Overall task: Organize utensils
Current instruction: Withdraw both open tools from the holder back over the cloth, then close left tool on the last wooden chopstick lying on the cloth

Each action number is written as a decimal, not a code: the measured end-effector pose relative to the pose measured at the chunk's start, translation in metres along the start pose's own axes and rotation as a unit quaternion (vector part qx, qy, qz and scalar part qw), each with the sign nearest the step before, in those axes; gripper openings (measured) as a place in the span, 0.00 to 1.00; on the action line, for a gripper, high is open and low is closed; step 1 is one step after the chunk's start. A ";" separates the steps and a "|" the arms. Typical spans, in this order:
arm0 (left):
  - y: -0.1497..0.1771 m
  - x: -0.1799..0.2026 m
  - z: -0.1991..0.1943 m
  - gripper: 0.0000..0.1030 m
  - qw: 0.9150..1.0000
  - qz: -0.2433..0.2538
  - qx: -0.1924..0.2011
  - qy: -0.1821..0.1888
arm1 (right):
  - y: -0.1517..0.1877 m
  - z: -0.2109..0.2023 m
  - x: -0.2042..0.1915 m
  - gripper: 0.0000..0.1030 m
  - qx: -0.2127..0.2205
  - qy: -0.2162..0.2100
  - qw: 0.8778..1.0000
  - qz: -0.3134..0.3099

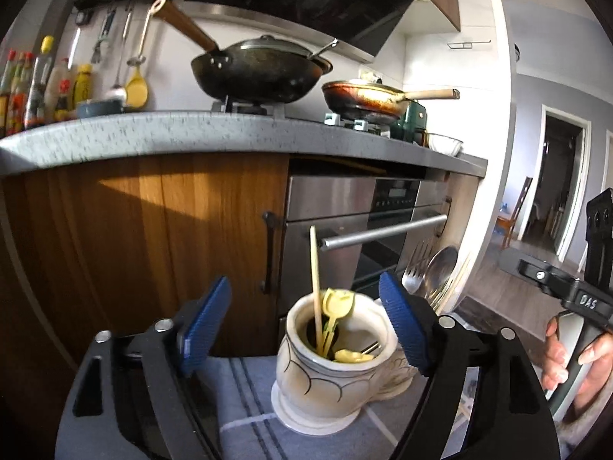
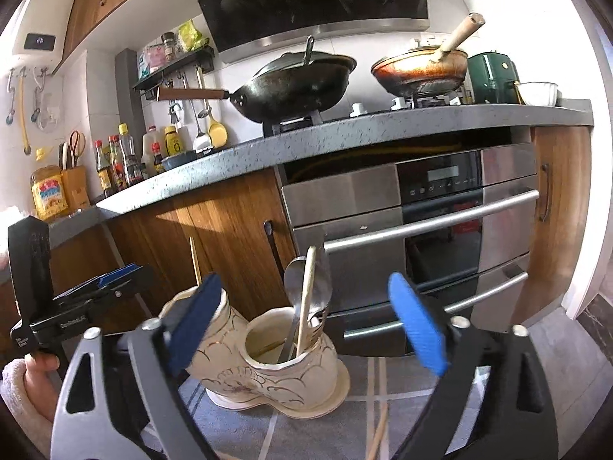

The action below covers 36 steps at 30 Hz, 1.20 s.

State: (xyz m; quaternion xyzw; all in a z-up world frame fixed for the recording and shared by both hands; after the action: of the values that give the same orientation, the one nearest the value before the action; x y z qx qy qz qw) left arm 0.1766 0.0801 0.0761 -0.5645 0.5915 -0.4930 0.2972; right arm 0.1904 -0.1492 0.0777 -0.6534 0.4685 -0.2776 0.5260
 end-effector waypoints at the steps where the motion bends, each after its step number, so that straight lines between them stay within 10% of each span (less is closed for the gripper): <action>1: -0.002 0.002 -0.002 0.82 1.000 0.004 0.000 -0.004 | -0.001 -0.005 0.003 0.95 -0.003 0.001 1.000 0.003; 20: 0.092 0.093 -0.005 0.95 0.993 0.029 -0.112 0.037 | 0.141 -0.037 0.063 0.95 -0.215 0.086 0.972 0.050; 36: 0.160 0.105 0.031 0.95 0.979 0.037 -0.193 0.060 | 0.183 -0.004 0.071 0.37 -0.263 0.053 0.963 -0.019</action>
State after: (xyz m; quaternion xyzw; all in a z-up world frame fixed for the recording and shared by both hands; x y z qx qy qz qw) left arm 0.1253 -0.0487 -0.0598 -0.5585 0.7129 -0.3909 0.1643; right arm 0.1568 -0.2165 -0.1038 -0.7618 0.5398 -0.1888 0.3043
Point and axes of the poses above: each gripper's, at about its wrist camera, not at the fingertips, and z roughly the way its jaws point, x to its right, y to its underside, the point moved 7 cm from there along z, roughly the way its jaws point, and after that the axes turned 7 degrees about -z, right-handed, at the moved point
